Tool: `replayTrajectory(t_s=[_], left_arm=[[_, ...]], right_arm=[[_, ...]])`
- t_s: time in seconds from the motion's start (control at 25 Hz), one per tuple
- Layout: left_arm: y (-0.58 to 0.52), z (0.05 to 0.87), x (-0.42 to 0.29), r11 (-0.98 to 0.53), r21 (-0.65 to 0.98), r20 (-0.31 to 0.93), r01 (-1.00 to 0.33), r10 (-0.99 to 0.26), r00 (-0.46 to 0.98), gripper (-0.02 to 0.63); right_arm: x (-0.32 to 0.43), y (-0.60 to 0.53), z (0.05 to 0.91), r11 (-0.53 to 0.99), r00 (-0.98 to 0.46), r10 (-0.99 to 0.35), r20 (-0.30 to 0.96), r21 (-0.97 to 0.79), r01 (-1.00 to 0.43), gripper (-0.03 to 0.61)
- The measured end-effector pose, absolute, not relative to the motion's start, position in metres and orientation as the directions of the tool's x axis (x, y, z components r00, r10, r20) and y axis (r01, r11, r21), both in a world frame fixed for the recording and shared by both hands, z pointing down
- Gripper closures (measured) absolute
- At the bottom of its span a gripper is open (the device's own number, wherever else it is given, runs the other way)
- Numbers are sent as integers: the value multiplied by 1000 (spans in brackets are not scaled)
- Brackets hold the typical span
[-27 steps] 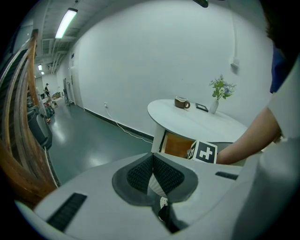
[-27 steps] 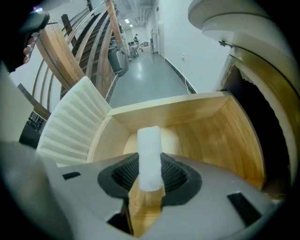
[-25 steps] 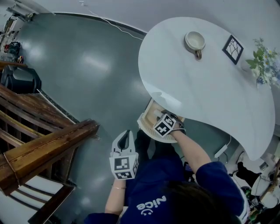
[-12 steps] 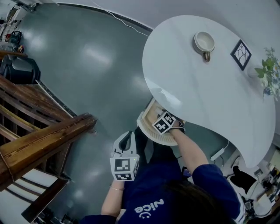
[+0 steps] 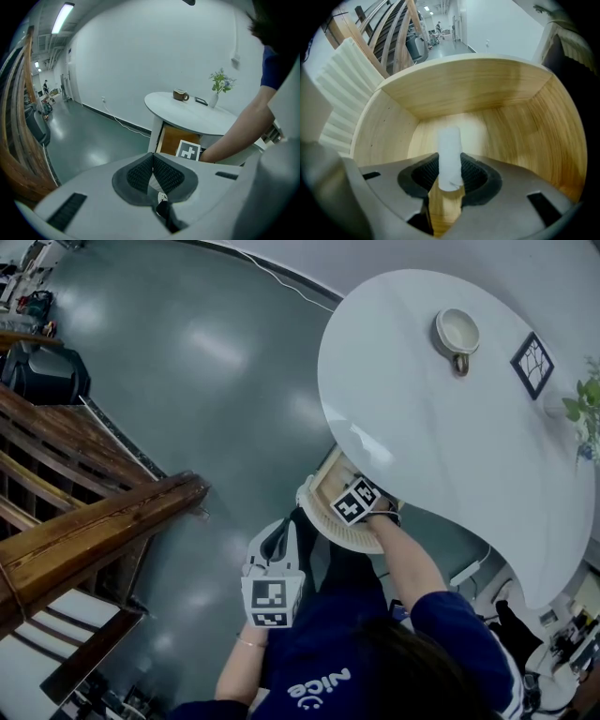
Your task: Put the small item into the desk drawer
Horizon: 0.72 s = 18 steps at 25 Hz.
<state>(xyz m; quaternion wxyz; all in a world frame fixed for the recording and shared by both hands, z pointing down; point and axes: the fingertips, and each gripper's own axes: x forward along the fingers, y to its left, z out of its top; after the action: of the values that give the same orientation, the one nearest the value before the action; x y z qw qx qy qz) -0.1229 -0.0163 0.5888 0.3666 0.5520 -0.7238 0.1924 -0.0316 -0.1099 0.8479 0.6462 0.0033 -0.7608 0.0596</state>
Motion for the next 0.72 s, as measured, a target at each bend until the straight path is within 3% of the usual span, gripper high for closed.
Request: replayTrajectory(t_s=[0.48, 0.72], left_arm=[[-10, 595, -120, 306, 132, 753, -943, -649, -105, 611], [-6, 595, -119, 290, 131, 753, -948, -651, -96, 611]], right_arm=[[-32, -109, 853, 984, -172, 89, 981, -114, -138, 431], [-37, -99, 849, 976, -181, 128, 975, -156, -155, 328]])
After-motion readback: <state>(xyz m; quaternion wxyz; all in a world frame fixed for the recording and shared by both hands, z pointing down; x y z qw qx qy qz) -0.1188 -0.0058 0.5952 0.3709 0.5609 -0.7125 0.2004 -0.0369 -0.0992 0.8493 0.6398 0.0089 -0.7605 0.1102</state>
